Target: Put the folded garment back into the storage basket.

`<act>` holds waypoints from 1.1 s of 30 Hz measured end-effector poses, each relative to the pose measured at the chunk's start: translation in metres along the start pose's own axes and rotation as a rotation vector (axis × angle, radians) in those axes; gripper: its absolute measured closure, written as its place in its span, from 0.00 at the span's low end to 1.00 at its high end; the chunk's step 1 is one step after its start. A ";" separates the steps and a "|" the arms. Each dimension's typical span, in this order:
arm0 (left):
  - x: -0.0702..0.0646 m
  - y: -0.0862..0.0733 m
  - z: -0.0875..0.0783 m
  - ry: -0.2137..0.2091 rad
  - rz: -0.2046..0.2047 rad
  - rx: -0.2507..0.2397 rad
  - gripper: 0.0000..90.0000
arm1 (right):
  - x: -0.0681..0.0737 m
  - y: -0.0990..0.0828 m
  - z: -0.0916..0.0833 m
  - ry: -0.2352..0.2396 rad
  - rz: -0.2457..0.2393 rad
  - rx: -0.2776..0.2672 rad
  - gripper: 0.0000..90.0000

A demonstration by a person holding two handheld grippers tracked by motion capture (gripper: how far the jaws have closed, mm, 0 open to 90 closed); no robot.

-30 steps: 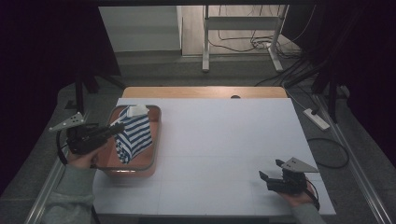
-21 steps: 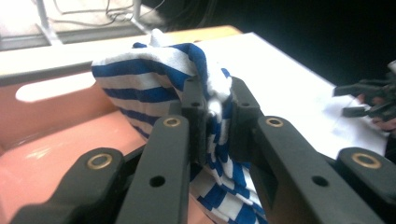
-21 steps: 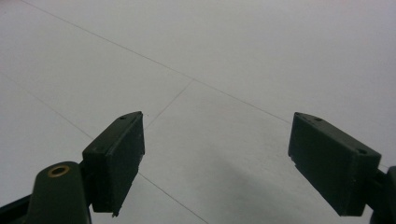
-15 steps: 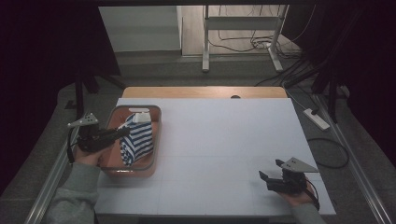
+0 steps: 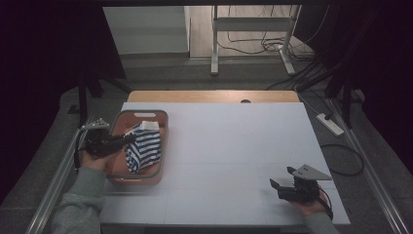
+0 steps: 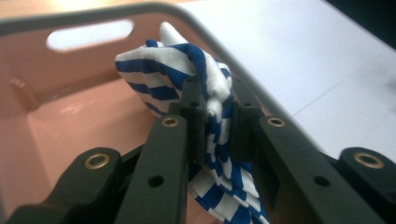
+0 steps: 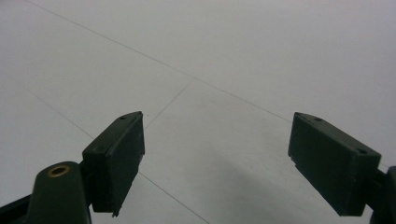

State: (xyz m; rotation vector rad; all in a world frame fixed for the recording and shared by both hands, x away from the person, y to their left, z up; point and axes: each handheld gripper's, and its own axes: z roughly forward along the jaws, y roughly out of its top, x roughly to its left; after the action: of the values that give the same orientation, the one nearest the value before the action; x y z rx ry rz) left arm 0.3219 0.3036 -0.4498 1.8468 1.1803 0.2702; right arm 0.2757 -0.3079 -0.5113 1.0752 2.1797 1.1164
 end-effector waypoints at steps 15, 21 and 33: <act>0.009 -0.006 0.000 0.036 -0.036 0.012 0.85 | 0.000 0.000 -0.001 0.004 0.005 -0.007 0.21; 0.007 -0.006 0.000 0.094 -0.029 0.008 0.61 | 0.000 0.000 -0.001 0.005 0.004 -0.008 0.21; -0.020 -0.007 -0.015 0.118 0.062 -0.090 0.27 | -0.001 0.001 -0.001 0.006 0.003 -0.008 0.21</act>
State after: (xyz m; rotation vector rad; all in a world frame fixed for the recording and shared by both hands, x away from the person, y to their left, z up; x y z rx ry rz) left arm 0.2984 0.2967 -0.4419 1.8109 1.1725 0.4651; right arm 0.2757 -0.3085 -0.5104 1.0731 2.1775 1.1301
